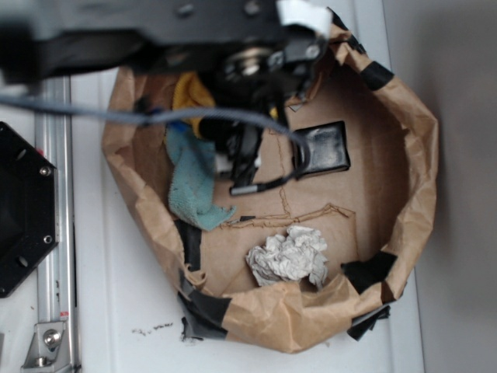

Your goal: Grab the black box.

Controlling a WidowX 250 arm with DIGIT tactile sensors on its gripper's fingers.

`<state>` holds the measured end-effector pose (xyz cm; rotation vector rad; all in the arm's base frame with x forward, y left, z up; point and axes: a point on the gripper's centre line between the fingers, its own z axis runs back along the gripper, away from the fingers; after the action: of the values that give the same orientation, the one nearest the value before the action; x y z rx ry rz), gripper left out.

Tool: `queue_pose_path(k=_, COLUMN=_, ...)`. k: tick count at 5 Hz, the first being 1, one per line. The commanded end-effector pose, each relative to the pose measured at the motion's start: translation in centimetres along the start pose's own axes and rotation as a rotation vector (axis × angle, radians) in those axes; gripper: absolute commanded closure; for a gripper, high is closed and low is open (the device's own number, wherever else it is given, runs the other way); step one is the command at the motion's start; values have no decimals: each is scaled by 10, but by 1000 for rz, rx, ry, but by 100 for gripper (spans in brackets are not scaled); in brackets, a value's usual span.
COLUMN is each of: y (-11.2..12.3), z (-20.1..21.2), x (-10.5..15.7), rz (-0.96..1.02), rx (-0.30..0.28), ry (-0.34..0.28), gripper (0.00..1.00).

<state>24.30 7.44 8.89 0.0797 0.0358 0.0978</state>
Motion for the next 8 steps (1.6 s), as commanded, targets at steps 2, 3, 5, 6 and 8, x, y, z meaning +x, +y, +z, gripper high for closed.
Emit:
queue_pose_path(k=2, y=-53, z=-20, x=51, rz=-35, rx=-87, ry=-24, gripper=0)
queue_pose_path(k=3, y=-52, z=-9, x=45, rz=14, rx=-86, ry=-103, gripper=0)
queue_pose_path(k=5, y=-45, z=-15, x=48, rz=46, rx=-15, ry=-137, gripper=0)
queue_pose_path(k=6, y=-52, z=-30, x=62, rz=-46, rx=-91, ry=-171, gripper=0)
queue_pose_path(k=8, y=-51, z=-72, x=90, rz=-114, rx=-54, ry=-104, gripper=0)
